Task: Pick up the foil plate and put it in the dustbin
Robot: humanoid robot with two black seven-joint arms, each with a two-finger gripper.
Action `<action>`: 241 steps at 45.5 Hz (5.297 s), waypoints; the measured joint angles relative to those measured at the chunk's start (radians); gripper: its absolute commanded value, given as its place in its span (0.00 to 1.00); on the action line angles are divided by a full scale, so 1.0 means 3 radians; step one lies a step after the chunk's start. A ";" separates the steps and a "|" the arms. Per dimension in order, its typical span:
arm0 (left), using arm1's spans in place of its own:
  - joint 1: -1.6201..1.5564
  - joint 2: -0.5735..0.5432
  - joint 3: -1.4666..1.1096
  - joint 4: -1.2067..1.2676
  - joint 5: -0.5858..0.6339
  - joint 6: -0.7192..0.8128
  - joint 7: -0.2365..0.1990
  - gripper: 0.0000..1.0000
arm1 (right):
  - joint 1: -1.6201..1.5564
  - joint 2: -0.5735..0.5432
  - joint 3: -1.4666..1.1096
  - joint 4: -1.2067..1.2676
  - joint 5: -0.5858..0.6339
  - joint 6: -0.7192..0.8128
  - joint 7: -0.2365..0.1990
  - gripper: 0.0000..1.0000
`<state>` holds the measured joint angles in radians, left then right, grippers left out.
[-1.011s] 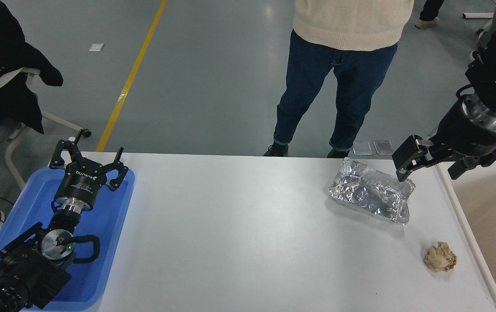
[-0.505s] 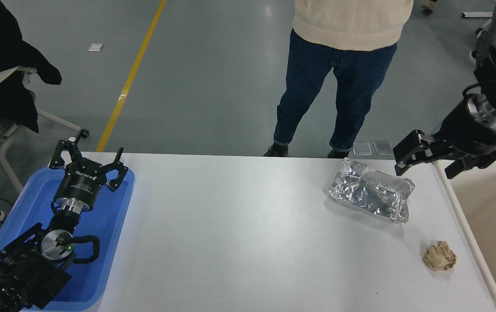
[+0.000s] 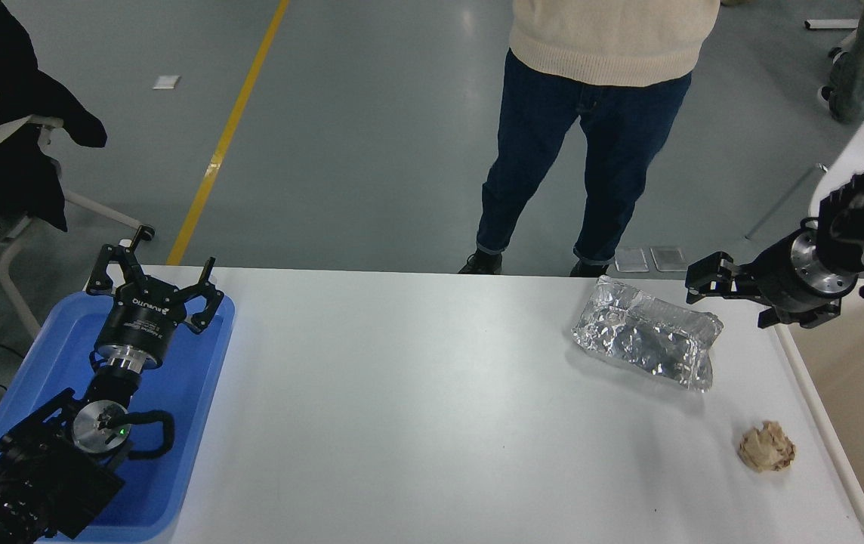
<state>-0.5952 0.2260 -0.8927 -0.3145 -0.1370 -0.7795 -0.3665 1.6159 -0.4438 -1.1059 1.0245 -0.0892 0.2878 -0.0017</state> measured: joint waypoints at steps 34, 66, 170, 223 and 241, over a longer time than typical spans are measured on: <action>-0.0005 -0.0006 0.0000 0.0000 0.0001 0.0001 -0.0001 1.00 | -0.1634 0.0657 0.0376 -0.1479 -0.0035 -0.0786 -0.0013 1.00; -0.0004 -0.0007 -0.0001 0.0000 0.0001 0.0001 -0.0001 1.00 | -0.2213 0.0860 0.0399 -0.2004 -0.0007 -0.1229 -0.0126 0.00; 0.0000 -0.0005 0.0000 0.0000 0.0002 0.0001 0.0004 1.00 | 0.2681 -0.0427 -0.0514 0.1725 -0.0470 0.1349 -0.0239 0.00; 0.0000 -0.0002 -0.0001 0.0000 0.0002 0.0000 -0.0001 1.00 | 0.0395 -0.1841 -0.0713 -0.0332 -0.0438 0.0859 -0.0244 0.00; 0.0004 -0.0002 0.0000 0.0000 -0.0002 0.0001 -0.0001 1.00 | -0.1931 -0.1496 0.1192 -0.1783 -0.0434 0.0359 -0.0261 0.00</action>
<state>-0.5940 0.2254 -0.8928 -0.3145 -0.1375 -0.7793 -0.3668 1.0366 -0.8928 -0.7484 0.4895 -0.2195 0.3955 -0.0799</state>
